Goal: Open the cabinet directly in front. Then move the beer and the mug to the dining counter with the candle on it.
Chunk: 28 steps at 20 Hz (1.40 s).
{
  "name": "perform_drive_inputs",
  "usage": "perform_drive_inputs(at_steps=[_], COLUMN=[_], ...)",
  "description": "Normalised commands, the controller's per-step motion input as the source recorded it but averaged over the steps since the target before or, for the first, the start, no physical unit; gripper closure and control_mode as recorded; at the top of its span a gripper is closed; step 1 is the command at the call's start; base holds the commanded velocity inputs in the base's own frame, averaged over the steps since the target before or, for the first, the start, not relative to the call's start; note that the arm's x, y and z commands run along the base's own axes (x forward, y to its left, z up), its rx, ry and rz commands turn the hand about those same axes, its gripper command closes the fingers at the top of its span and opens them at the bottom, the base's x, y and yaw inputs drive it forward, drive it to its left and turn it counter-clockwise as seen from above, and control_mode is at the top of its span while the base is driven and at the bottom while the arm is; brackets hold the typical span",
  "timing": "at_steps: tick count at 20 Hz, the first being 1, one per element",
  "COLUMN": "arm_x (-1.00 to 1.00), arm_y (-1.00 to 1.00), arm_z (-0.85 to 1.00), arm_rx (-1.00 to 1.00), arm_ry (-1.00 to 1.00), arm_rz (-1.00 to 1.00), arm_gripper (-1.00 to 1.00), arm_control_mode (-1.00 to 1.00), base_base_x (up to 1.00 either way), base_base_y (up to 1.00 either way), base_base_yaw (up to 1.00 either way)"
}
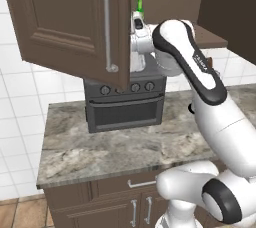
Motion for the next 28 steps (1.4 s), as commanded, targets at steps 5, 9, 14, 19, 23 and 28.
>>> perform_drive_inputs(at_steps=[5,9,14,19,23,28], arm_x=[0.0,-0.12,-0.26,-0.4,-0.22,-0.15], arm_y=[1.0,1.0,1.0,0.72,0.05,-0.54], arm_z=[-0.25,-0.14,-0.06,0.0,0.0,0.03], arm_rx=[-0.2,-0.19,-0.15,-0.05,0.0,0.0], arm_ry=[0.0,0.0,0.0,-0.05,-0.1,-0.08], arm_rz=[0.0,0.0,0.0,-0.06,-0.17,-0.2], arm_gripper=[-1.0,-1.0,-1.0,-1.0,-1.0,-1.0], arm_control_mode=[-1.0,-1.0,-1.0,-1.0,-1.0,-1.0], base_base_x=[0.0,0.0,0.0,0.0,0.0,0.0], base_base_y=[0.0,0.0,0.0,0.0,0.0,0.0], base_base_yaw=[0.0,0.0,0.0,0.0,0.0,0.0])
